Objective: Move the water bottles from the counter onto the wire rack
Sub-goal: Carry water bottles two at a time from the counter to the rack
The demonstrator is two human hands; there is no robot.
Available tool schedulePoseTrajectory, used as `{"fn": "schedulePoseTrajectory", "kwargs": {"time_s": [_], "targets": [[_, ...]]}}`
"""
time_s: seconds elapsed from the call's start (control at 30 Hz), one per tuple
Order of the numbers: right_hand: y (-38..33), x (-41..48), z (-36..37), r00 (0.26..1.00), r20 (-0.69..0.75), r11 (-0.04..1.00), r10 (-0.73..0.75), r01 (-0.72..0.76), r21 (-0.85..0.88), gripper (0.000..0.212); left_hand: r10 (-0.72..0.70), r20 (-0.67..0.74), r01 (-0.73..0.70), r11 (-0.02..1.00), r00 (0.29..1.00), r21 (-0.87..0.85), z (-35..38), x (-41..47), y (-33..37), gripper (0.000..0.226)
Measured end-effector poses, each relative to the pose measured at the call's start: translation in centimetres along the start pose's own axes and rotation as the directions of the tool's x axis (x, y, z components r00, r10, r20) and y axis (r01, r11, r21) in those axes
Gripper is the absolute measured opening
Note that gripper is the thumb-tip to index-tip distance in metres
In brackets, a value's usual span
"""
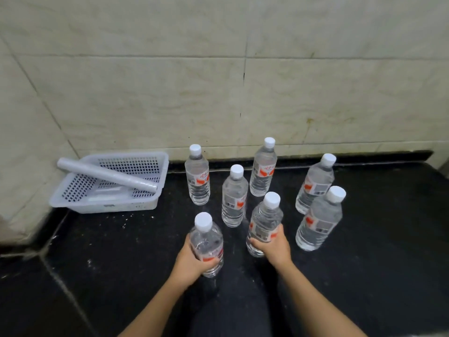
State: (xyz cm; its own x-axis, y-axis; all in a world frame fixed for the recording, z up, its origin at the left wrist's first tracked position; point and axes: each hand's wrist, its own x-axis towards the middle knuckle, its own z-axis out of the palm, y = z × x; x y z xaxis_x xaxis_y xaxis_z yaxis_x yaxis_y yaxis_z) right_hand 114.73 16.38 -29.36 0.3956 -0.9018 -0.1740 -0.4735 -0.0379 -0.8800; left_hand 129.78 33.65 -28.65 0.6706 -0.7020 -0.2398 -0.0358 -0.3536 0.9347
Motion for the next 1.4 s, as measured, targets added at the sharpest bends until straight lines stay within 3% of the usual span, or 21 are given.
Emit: {"fn": "schedulePoseTrajectory", "kwargs": {"time_s": [0.37, 0.73, 0.93, 1.0, 1.17, 1.4], "targets": [[2.1, -10.0, 0.3, 0.988, -0.144, 0.998, 0.053, -0.048, 0.038, 0.067, 0.093, 0.189, -0.106, 0.993, 0.978, 0.055, -1.0, -0.9, -0.3, 0.066], [3.9, -17.3, -1.5, 0.990, -0.116, 0.993, 0.081, -0.070, 0.096, 0.064, 0.092, 0.205, -0.080, 0.995, 0.974, -0.067, -0.2, -6.8, -0.7, 0.065], [6.4, -23.2, -8.4, 0.975, -0.196, 0.965, 0.101, -0.048, 0.260, 0.048, 0.150, 0.183, -0.117, 0.978, 0.972, -0.175, 5.1, -13.5, 2.1, 0.057], [7.5, -25.7, -12.5, 0.956, -0.270, 0.951, 0.113, -0.025, 0.308, 0.042, 0.190, 0.227, -0.143, 0.968, 0.955, -0.208, 8.2, -16.5, 3.7, 0.058], [10.3, -31.7, -24.2, 0.889, -0.430, 0.953, 0.155, -0.020, 0.302, 0.051, 0.257, 0.392, -0.170, 0.955, 0.883, -0.243, 16.3, -24.0, 8.1, 0.053], [13.1, -39.6, -34.6, 0.701, -0.683, 0.978, 0.205, -0.111, 0.179, 0.042, 0.341, 0.599, -0.244, 0.940, 0.725, -0.240, 25.2, -32.3, 12.7, 0.050]]}}
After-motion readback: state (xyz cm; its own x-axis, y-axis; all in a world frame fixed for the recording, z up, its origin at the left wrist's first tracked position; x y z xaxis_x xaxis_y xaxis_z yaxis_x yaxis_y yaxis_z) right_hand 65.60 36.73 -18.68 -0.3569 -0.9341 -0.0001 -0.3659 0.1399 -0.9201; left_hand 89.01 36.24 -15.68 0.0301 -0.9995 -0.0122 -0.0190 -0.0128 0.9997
